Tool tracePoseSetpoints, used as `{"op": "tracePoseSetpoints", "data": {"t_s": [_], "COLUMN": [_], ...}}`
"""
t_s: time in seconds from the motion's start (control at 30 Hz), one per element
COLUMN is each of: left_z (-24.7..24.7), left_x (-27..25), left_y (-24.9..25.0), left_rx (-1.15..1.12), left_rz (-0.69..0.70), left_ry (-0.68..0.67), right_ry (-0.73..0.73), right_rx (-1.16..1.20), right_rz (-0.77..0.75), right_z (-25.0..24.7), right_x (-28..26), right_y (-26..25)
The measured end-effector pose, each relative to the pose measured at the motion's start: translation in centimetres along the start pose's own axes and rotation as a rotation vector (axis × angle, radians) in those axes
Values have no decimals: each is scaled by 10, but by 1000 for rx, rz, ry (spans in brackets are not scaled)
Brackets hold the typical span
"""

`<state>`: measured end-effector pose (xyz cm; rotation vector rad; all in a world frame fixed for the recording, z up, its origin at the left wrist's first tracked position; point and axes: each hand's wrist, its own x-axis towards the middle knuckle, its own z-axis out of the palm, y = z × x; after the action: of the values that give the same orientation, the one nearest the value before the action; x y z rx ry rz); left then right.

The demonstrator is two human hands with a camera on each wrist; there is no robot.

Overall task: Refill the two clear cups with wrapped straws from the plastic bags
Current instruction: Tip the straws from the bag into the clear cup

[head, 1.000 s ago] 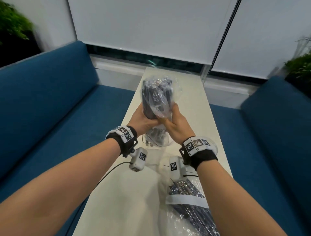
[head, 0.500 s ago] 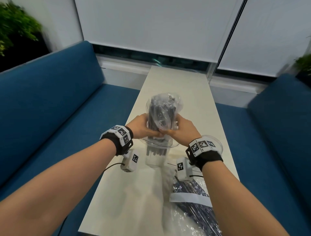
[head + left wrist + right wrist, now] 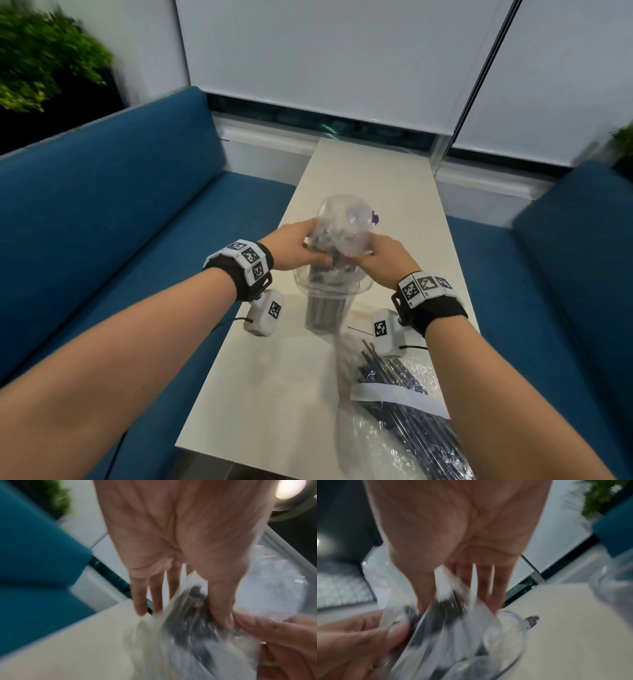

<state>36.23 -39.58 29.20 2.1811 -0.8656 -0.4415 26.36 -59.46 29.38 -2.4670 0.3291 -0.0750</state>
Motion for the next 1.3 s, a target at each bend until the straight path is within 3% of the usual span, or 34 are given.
{"op": "tracePoseSetpoints", "data": {"t_s": [0.07,0.13,0.2,0.4,0.57,0.63,0.7,0.77,0.87,0.93,1.0,1.07,1.17,1.23,1.3], "left_z": [0,-7,-13,-18,-17,-10,-6,-11,-23,-29,-29,-30,-33,-34,-35], "left_x": [-3,-6,-6,-14,-15,-17,-18,-19,-26,-31,-34,-38,-50,-64,-84], "left_y": [3,9,10,19,26,24,25,30,45,54,58,60,67,71,69], "left_rx": [25,-135,-234,-83,-42,131,197,138,48,7,95,113,-42,-73,-90], "left_rz": [8,24,46,48,-16,-70,-66,-32,75,122,125,156,276,337,302], "left_ry": [39,188,230,111,205,98,91,243,491,496,427,472,620,599,578], "right_ry": [18,145,171,-11,174,41,2,130,439,517,392,380,635,768,825], "right_rx": [43,248,391,53,12,-105,-162,-116,-2,38,-45,-52,120,202,218], "right_rz": [-30,-88,-90,-82,-112,-87,-79,-107,-189,-216,-178,-182,-264,-365,-516], "right_z": [-2,-12,-19,-21,-27,-15,-10,-18,-35,-40,-40,-44,-58,-63,-59], "right_x": [-5,-13,-19,-18,-19,-20,-20,-23,-33,-38,-40,-44,-56,-65,-81], "right_y": [-2,-9,-14,-13,-23,-21,-19,-27,-41,-47,-48,-48,-60,-68,-72]}}
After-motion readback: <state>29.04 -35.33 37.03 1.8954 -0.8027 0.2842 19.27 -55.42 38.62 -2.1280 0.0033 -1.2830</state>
